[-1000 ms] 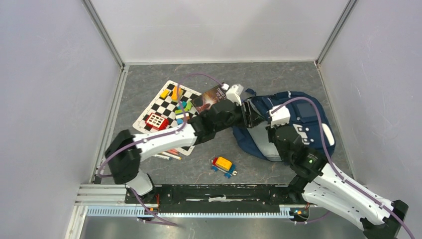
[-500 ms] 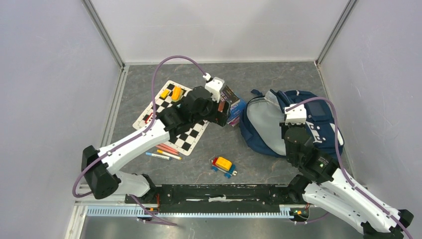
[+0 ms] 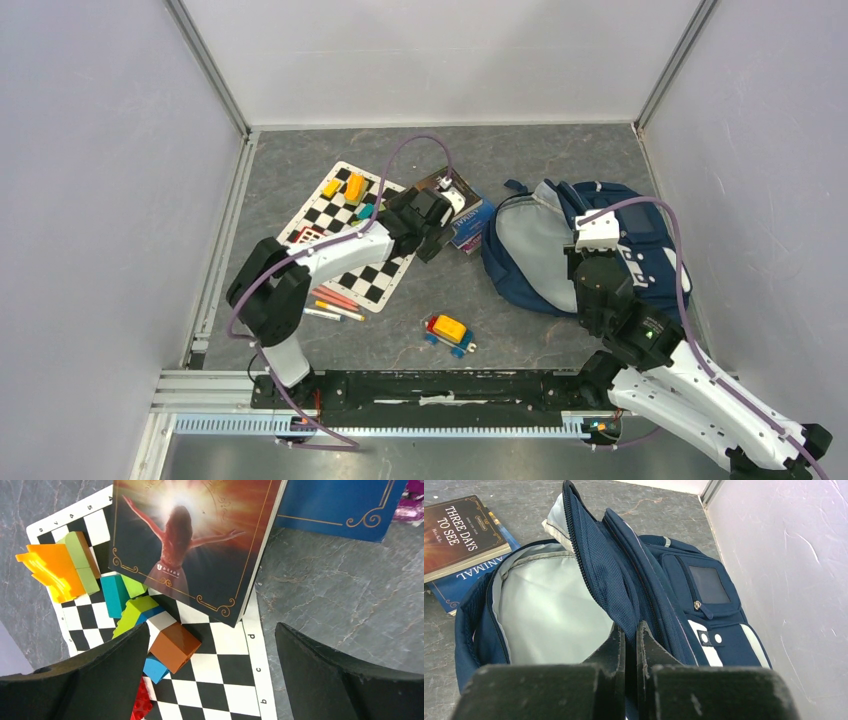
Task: Pack the student bag
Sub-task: Pick up the book from the center of the board.
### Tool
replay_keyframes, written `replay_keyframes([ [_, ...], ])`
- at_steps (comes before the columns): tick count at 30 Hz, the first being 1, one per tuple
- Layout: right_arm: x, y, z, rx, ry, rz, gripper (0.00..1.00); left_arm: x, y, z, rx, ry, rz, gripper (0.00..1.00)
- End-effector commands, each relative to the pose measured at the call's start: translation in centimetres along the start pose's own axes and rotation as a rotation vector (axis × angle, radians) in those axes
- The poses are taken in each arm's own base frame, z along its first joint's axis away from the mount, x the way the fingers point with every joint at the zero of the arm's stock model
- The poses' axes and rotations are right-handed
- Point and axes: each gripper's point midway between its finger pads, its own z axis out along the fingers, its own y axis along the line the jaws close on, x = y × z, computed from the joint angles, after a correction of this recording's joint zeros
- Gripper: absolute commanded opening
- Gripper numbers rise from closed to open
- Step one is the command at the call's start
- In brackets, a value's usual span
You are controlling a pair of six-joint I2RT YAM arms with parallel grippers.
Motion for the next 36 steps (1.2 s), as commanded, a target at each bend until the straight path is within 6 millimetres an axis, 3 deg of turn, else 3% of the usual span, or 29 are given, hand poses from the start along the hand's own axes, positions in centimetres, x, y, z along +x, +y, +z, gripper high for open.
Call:
replay_keyframes([
  [1,-3.8,-0.9,-0.4,0.023,-0.086,0.115,0.00,-1.0,0.3,1.5,-0.030,-0.043,0.084,1.00],
  [5,-4.1,-0.9,-0.4,0.020,-0.087,0.113,0.00,-0.4,-0.1,3.4,-0.061,-0.022,0.104,1.00],
  [12,-4.2,-1.0,-0.4,0.027,-0.086,0.106,0.00,-0.7,-0.4,4.9,-0.081,-0.036,0.128,1.00],
  [17,-4.3,-0.9,-0.3,0.022,-0.087,0.105,0.00,-0.7,-0.7,5.7,-0.080,-0.040,0.130,0.85],
  [21,-4.5,-0.9,-0.4,0.019,-0.086,0.099,0.00,-0.4,-1.2,6.3,-0.068,-0.036,0.148,0.81],
  [28,-4.5,-0.9,-0.5,0.014,-0.086,0.109,0.00,-0.7,-0.8,6.1,-0.088,-0.061,0.141,0.51],
  [36,-4.7,-0.7,-0.5,0.002,-0.085,0.116,0.00,-3.5,1.4,2.5,-0.153,-0.185,0.096,0.05],
])
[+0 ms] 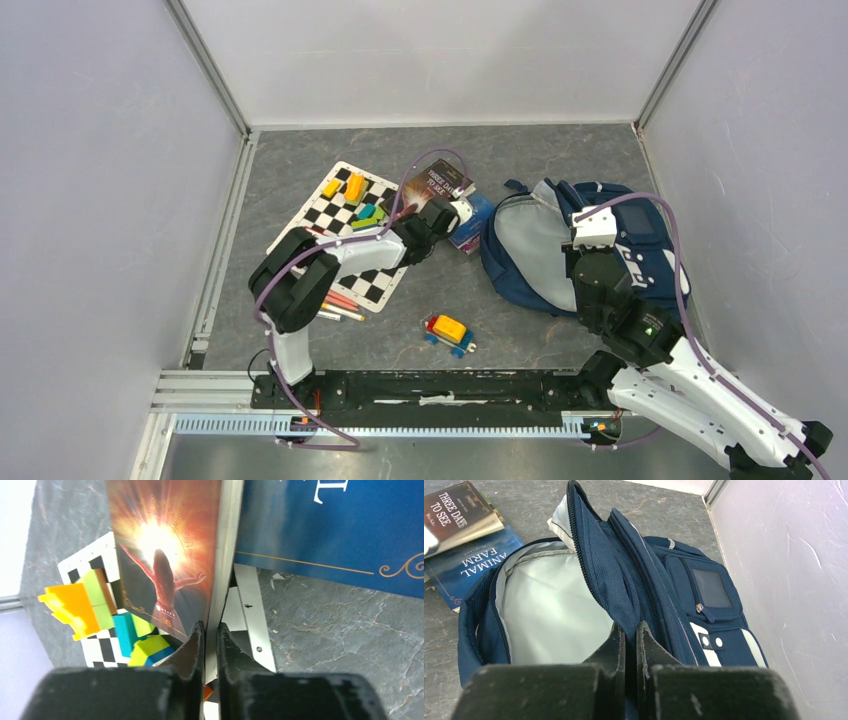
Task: Pack the student bag
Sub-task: Pick up the book from the center of the board, then place the book in the student bag.
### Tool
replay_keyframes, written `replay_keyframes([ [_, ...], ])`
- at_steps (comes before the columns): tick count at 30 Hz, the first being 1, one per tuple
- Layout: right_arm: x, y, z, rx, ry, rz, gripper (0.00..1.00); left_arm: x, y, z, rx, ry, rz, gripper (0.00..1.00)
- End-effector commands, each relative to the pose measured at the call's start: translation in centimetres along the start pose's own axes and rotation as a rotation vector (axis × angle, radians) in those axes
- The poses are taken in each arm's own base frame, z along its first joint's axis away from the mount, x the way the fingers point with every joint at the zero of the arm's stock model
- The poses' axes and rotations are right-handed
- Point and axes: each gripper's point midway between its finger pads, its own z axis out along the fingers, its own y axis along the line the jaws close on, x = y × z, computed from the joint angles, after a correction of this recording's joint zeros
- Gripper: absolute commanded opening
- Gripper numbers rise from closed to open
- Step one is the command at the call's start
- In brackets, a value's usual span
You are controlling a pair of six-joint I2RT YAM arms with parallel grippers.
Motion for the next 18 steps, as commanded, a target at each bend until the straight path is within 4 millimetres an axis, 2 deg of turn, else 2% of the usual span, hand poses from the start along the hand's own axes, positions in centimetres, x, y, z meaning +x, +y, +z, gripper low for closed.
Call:
replay_keyframes([
  [1,-4.2,-1.3,-0.7,0.021,-0.094,0.129,0.00,-3.6,3.6,-3.1,-0.103,-0.137,-0.060,0.02],
  [5,-4.5,-1.2,-0.9,0.011,-0.099,0.144,0.00,-5.2,6.5,-5.9,-0.187,-0.228,-0.106,0.02],
  [8,-4.7,-1.1,-0.9,0.002,-0.103,0.156,0.00,-6.6,7.2,-8.4,-0.171,-0.310,-0.126,0.02],
  [10,-4.8,-1.2,-1.0,0.002,-0.106,0.164,0.00,-8.1,7.4,-11.0,-0.158,-0.395,-0.144,0.02],
  [12,-4.9,-1.1,-1.0,-0.004,-0.108,0.171,0.00,-10.0,6.6,-13.9,-0.133,-0.495,-0.143,0.02],
  [15,-5.0,-1.0,-1.1,-0.011,-0.113,0.187,0.00,-12.0,4.2,-17.7,-0.092,-0.612,-0.081,0.02],
  [18,-5.3,-1.0,-1.3,-0.022,-0.121,0.205,0.00,-12.5,1.4,-19.3,-0.059,-0.645,0.004,0.02],
])
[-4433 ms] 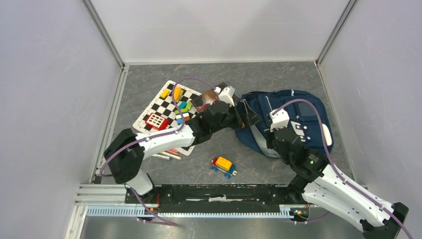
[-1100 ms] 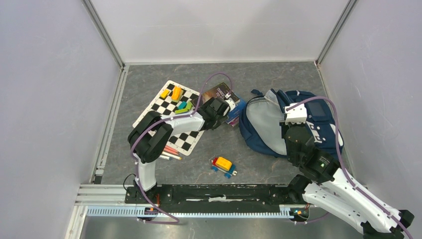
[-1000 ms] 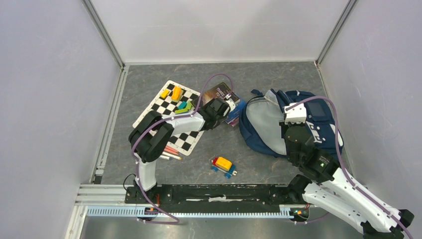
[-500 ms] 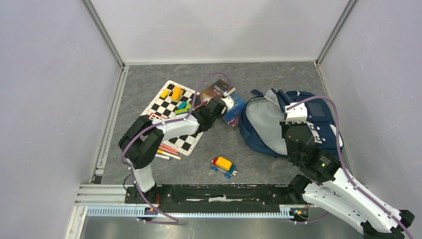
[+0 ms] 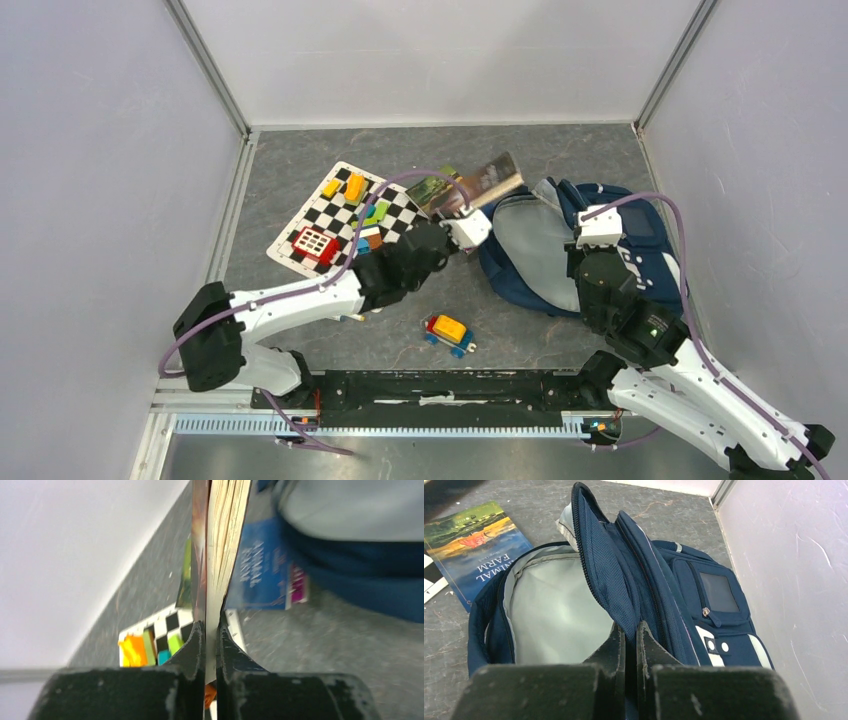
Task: Pack the student bag
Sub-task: Place the book in the student bag.
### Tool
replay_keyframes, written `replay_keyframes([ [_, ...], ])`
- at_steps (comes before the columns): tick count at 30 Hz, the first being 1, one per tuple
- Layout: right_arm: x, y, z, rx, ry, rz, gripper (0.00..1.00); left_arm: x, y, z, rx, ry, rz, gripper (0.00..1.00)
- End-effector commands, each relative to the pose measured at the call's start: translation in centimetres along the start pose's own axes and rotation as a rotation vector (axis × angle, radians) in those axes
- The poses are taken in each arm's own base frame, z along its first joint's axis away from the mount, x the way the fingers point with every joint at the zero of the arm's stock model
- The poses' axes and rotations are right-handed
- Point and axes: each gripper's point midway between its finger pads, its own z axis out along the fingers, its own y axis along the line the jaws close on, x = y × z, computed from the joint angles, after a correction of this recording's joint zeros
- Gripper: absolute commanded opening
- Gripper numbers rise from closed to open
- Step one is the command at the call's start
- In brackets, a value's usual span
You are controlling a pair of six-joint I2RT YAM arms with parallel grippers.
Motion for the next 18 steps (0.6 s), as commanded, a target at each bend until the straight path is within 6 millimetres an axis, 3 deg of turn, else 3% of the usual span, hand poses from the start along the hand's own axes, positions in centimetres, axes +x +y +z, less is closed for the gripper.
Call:
replay_keyframes([
  [1,-4.8,-0.9,-1.0,-0.004,-0.119,0.171,0.00,-5.7,-2.0,-2.5,0.017,-0.194,0.068,0.02],
  [7,-6.0,-1.7,-1.3,0.021,-0.143,0.204,0.00,-5.1,-6.8,-3.6,0.070,-0.173,0.203,0.02],
  [18,-6.5,-3.1,-1.7,0.075,-0.162,0.226,0.00,-4.1,-9.7,-4.8,0.094,-0.159,0.212,0.02],
])
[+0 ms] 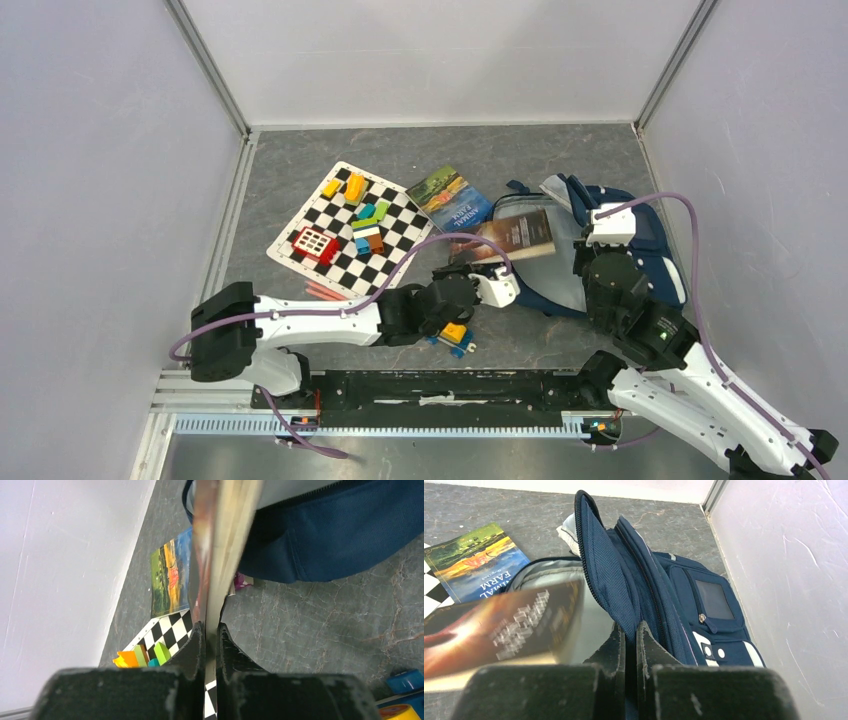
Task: Pack the student bag
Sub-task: Place the book in the student bag.
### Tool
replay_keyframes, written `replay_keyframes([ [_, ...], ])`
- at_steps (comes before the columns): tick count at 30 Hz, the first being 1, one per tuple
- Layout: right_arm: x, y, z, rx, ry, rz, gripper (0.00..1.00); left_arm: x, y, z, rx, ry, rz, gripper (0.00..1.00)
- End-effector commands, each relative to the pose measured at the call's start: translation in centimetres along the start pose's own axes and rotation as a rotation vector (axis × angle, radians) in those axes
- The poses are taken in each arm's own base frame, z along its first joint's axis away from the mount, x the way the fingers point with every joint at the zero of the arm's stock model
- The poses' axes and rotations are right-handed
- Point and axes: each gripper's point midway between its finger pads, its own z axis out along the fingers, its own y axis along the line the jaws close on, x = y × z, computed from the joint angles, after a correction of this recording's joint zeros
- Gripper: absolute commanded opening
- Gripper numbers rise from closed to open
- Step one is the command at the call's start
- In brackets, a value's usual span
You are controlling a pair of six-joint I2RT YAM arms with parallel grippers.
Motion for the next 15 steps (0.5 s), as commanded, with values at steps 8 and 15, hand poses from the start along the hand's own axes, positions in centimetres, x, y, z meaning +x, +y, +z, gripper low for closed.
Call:
replay_keyframes([
  [8,-5.0,-1.4,-0.9,0.028,-0.135,0.185,0.00,-5.6,-0.9,1.6,-0.046,-0.101,0.089,0.02],
  [15,-4.7,-0.9,-0.7,0.007,-0.132,0.194,0.00,-10.1,-3.0,5.2,-0.068,-0.187,-0.045,0.02],
])
